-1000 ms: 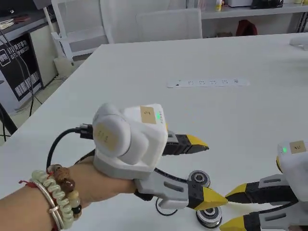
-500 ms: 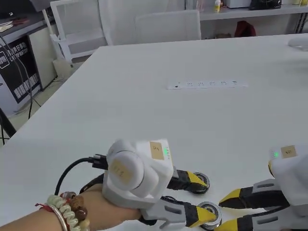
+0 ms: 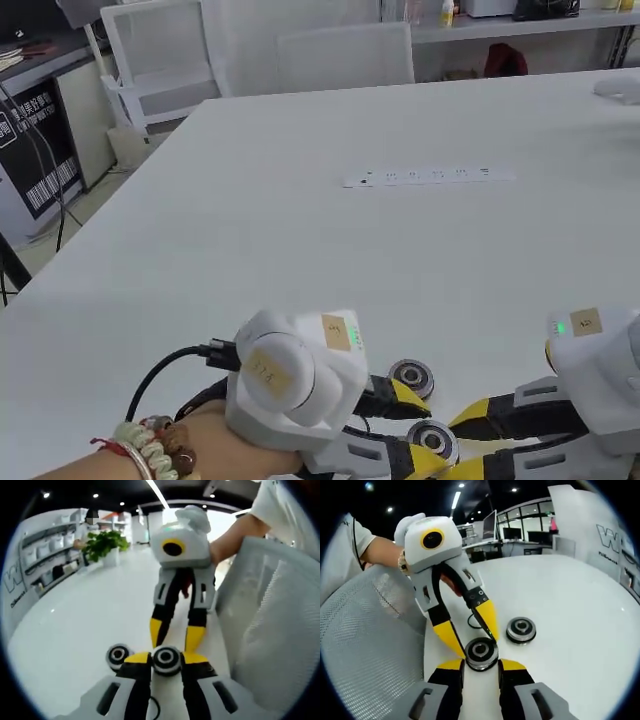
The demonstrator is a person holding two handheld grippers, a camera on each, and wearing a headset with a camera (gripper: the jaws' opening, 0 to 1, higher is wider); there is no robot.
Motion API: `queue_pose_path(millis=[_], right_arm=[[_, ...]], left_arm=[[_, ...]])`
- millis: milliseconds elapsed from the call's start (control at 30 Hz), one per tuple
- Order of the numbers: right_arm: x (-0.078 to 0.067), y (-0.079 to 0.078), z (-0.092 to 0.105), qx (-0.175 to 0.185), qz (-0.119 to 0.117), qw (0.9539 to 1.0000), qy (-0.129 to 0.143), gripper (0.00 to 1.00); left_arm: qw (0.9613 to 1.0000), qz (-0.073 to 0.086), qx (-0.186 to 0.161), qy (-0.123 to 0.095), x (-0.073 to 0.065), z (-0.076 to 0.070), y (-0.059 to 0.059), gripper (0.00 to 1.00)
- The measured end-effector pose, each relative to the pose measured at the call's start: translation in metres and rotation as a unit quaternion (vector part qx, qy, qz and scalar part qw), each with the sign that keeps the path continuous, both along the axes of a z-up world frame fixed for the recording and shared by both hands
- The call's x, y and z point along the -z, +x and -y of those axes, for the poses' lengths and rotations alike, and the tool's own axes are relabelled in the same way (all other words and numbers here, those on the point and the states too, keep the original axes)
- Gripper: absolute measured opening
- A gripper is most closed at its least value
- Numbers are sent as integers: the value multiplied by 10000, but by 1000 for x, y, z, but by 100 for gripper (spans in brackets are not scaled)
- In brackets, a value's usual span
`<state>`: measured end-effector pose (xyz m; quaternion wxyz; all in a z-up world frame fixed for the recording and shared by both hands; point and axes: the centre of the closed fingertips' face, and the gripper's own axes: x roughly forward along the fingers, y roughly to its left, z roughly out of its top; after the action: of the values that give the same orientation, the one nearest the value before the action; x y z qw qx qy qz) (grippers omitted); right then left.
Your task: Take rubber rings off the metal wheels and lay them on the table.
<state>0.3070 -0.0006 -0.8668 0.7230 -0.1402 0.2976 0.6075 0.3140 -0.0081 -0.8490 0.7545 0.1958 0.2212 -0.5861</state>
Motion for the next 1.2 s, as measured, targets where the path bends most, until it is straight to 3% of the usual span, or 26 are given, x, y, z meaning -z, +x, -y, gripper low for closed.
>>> queue_pose_path(millis=[333, 567, 767, 833, 1033, 1100, 1200], right_arm=[[1, 0, 6, -70, 150, 9998, -131, 17], [2, 0, 13, -51, 142, 9997, -180, 2], [2, 1, 12, 7, 125, 9997, -194, 0], [2, 2, 12, 135, -45, 9997, -181, 0], [3, 4, 13, 297, -128, 9994, -159, 0], [3, 5, 13, 399, -339, 9986, -101, 0], [3, 6, 13, 758, -838, 9933, 221, 0]], left_arm=[[10000, 35, -41, -38, 0, -1, 2, 15], [10000, 34, -77, -44, 0, -1, 1, 14], [9999, 21, -132, -76, 0, -2, 1, 14], [9999, 13, -135, -93, 0, -2, 1, 14], [9998, 7, -147, -130, 0, -2, 1, 14], [9998, 5, -150, -134, 0, -2, 1, 14], [9998, 11, -147, -141, 0, -2, 1, 14]])
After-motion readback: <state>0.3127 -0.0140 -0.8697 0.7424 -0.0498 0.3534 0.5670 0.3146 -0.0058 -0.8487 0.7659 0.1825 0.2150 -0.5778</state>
